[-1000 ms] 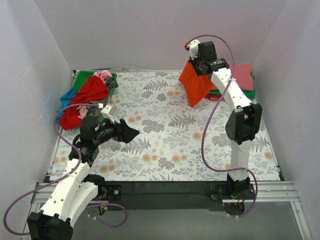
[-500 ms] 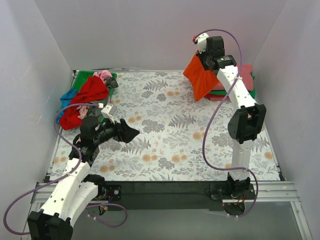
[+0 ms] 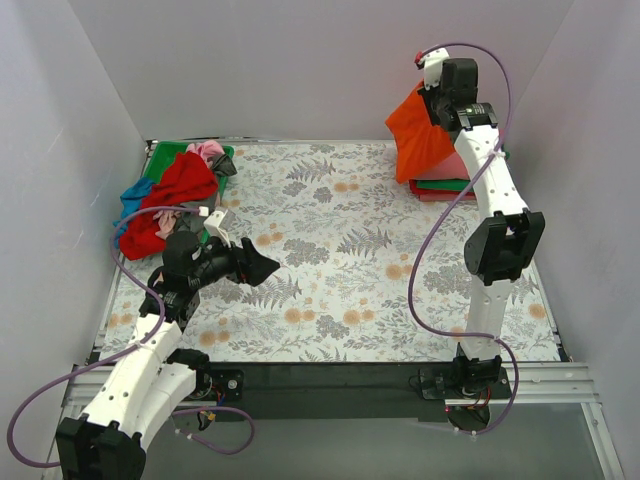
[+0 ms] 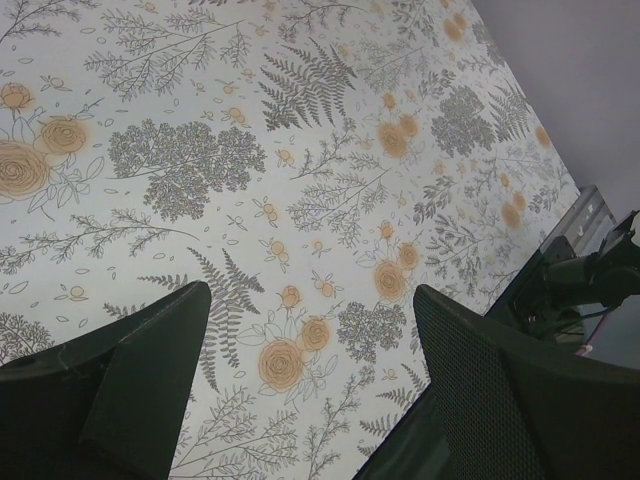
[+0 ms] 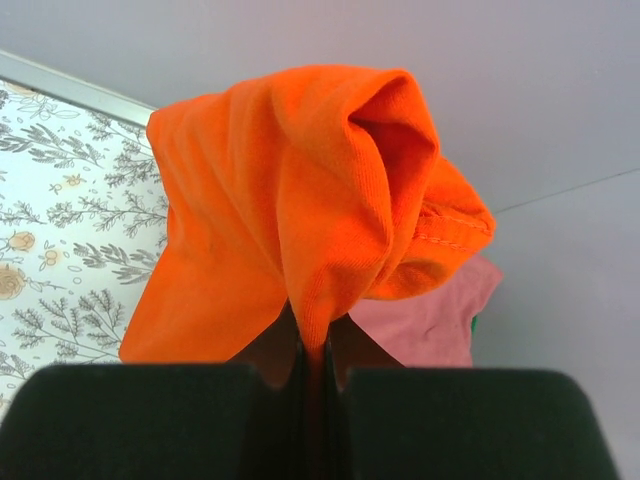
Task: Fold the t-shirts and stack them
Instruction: Neatly place the folded tshirt to the corner
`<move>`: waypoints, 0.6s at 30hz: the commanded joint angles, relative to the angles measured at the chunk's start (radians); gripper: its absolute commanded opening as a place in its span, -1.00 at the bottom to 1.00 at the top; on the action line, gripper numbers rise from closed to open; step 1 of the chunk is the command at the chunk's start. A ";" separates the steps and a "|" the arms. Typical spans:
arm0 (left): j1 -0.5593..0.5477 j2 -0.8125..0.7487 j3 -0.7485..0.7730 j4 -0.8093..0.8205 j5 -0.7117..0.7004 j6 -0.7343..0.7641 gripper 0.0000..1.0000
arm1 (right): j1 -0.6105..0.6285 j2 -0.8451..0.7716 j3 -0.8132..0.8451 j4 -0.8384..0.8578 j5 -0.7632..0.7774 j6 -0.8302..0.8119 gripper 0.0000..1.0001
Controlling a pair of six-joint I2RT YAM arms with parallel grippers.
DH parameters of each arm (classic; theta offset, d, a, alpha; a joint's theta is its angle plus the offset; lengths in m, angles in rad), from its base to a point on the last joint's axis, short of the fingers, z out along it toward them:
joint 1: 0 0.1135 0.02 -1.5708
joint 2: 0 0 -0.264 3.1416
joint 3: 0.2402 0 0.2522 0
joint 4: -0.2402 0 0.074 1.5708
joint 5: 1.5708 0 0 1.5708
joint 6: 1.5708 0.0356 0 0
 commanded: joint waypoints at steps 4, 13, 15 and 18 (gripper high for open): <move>-0.007 0.003 -0.010 0.016 0.004 0.013 0.64 | -0.042 -0.028 0.061 0.107 -0.023 0.004 -0.97; -0.008 0.006 -0.008 0.017 0.005 0.015 0.64 | -0.111 0.026 0.048 0.135 -0.030 -0.035 -0.97; -0.008 0.006 -0.008 0.015 0.005 0.015 0.64 | -0.120 0.049 0.043 0.146 -0.027 -0.045 -0.97; -0.010 0.006 -0.008 0.015 0.004 0.015 0.64 | -0.134 0.081 0.032 0.169 -0.005 -0.072 -0.97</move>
